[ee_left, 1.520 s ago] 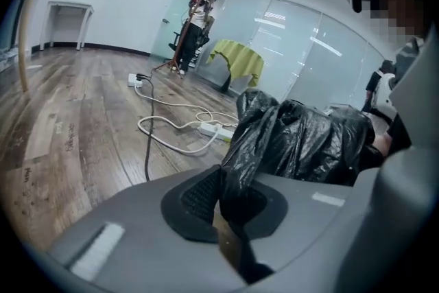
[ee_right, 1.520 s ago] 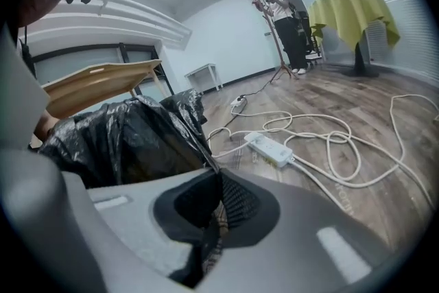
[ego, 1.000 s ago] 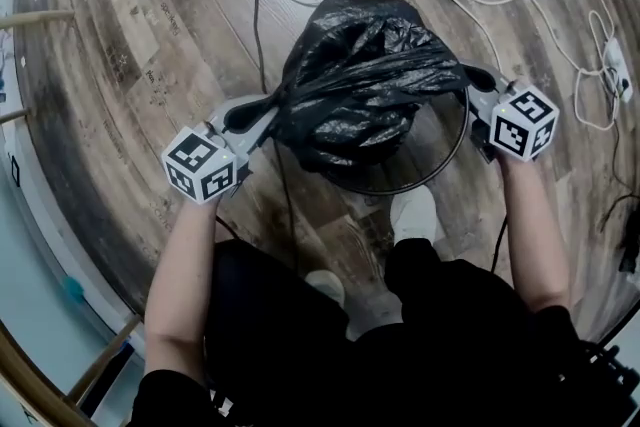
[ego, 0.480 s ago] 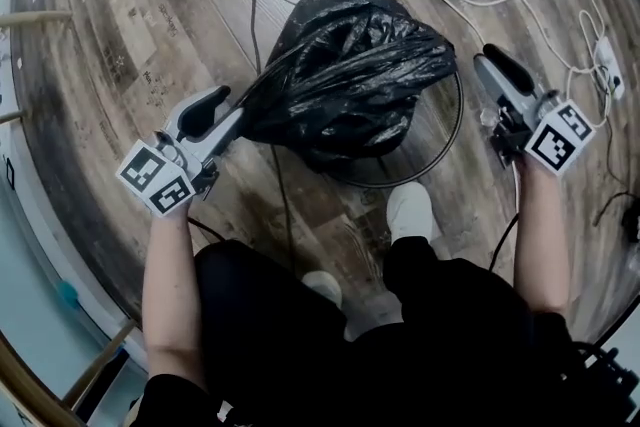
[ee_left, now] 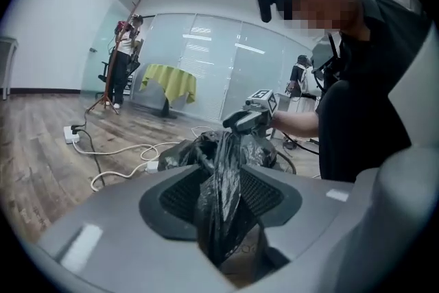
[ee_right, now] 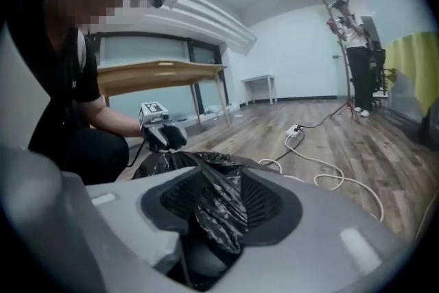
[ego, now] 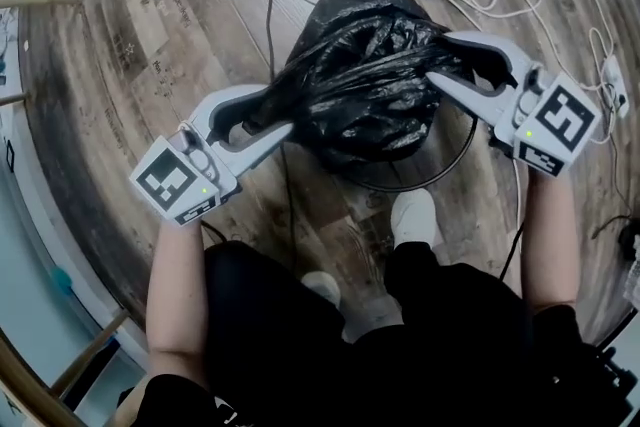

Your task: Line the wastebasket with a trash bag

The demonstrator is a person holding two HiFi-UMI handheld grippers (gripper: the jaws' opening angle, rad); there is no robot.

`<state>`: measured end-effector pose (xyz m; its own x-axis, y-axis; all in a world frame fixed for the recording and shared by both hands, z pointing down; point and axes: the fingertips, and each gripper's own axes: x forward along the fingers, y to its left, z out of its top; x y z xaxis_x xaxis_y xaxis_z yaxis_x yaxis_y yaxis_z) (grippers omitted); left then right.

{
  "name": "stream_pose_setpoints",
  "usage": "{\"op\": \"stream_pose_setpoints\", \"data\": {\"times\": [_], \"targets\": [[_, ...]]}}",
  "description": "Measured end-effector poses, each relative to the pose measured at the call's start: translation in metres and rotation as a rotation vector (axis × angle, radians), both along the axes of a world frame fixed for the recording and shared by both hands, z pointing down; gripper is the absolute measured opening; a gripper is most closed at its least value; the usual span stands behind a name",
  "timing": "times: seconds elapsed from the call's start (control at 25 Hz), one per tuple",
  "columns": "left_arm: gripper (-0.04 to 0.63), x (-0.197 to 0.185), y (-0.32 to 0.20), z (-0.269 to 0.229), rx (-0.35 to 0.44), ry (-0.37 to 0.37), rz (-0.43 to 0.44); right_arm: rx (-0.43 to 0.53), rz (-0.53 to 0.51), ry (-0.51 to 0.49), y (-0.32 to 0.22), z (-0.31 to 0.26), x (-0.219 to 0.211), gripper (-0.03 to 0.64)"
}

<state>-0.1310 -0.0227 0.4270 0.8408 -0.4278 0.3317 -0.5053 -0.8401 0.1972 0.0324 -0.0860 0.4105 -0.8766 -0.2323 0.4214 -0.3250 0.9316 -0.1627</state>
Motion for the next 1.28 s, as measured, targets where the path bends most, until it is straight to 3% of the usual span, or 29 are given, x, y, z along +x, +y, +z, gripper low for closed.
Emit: {"op": "stream_pose_setpoints", "data": {"times": [0.24, 0.32, 0.48, 0.88, 1.28], "targets": [[0.190, 0.019, 0.016, 0.018, -0.025, -0.090, 0.086, 0.057, -0.045, 0.198, -0.002, 0.027, -0.009, 0.151], [0.139, 0.023, 0.021, 0.019, -0.034, -0.074, 0.106, 0.066, -0.044, 0.218, -0.003, 0.027, -0.007, 0.116], [0.011, 0.028, 0.025, 0.007, -0.026, -0.040, 0.125, 0.076, -0.028, 0.166, 0.001, 0.017, -0.004, 0.007], [0.009, 0.065, 0.067, 0.000, -0.017, -0.082, 0.335, 0.098, -0.017, 0.128, 0.046, 0.012, 0.032, 0.003], [0.009, 0.111, 0.122, 0.005, -0.019, -0.160, 0.532, 0.021, 0.040, 0.131, 0.093, 0.026, 0.074, 0.003]]}}
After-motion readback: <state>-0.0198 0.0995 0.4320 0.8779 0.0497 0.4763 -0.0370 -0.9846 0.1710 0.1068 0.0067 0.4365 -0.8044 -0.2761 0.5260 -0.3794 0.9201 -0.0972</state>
